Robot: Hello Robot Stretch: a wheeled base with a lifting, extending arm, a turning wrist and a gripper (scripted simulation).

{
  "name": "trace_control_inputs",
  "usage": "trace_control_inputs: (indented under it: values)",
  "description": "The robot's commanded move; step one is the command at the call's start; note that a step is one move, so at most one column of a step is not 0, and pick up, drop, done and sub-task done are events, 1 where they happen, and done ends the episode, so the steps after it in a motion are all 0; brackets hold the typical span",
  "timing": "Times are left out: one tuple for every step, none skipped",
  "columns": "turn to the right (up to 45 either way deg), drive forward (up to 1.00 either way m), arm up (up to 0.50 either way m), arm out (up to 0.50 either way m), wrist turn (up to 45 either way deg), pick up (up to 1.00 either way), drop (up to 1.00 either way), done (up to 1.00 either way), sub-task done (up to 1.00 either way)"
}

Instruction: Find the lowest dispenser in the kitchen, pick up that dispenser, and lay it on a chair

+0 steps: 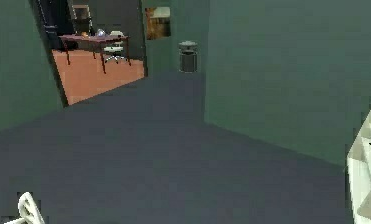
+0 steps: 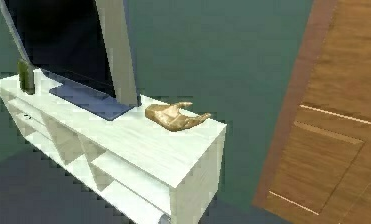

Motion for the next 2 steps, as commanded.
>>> trace_control_inputs:
  values:
    - [12.0, 0.00, 0.00, 0.00, 0.0, 0.00, 0.00, 0.00, 0.00]
    - [0.0, 0.50, 0.00, 0.00, 0.0, 0.00, 0.00, 0.00, 0.00]
